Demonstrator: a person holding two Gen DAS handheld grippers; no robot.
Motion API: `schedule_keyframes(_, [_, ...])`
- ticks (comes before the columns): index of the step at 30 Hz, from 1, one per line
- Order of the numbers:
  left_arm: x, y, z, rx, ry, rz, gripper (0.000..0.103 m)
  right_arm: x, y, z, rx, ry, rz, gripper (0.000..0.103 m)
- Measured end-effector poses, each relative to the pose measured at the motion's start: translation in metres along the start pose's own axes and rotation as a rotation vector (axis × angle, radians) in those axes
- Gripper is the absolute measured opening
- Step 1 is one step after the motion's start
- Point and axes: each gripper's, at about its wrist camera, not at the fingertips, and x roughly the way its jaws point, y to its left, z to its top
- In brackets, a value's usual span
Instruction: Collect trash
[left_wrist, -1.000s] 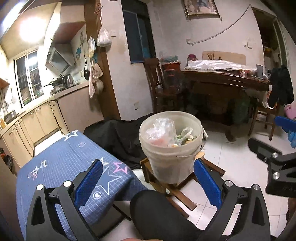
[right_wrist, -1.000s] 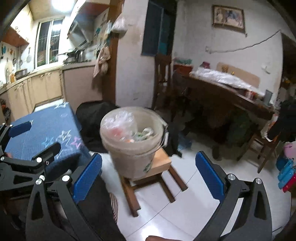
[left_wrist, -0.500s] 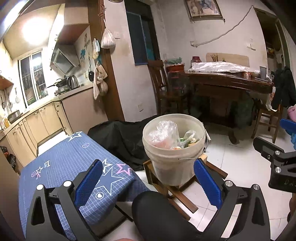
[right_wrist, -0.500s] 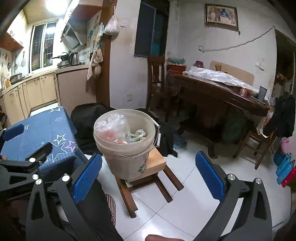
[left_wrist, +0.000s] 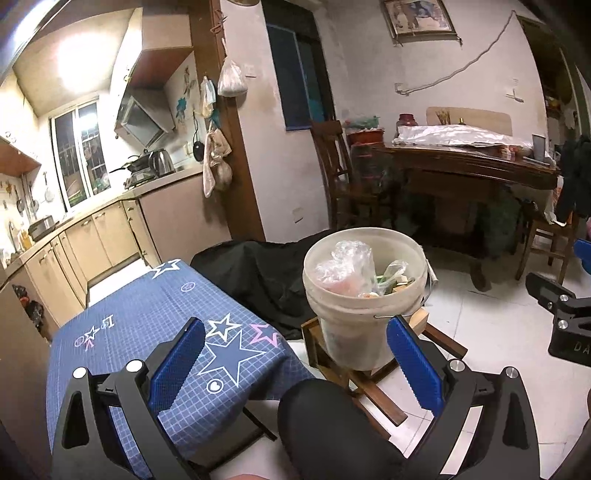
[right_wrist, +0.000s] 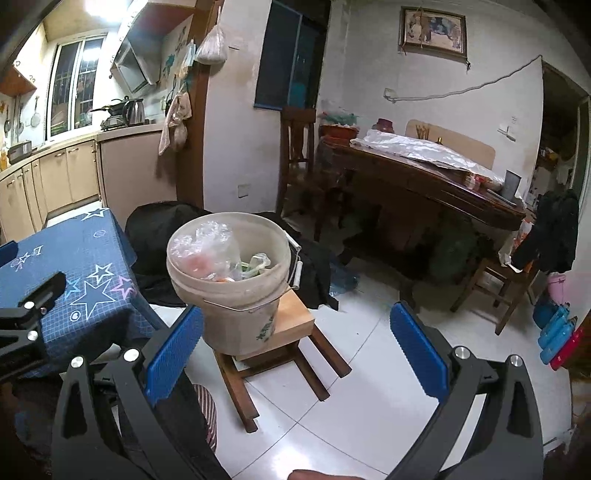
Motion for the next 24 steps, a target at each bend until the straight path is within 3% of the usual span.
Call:
schedule_keyframes(10, [0.0,0.0011,-0.0019,-0.007,0.002,-0.015,0.098,0.002,-0.0093,0.001,0.018,0.004,-0.032,0.097])
schedule_keyframes(24, [-0.0048,-0.0067,-0.0077,0.007,-0.044,-0.031,0.093,0.0033,-0.0086,0.0032,0.007,0.011,-0.009,0.098])
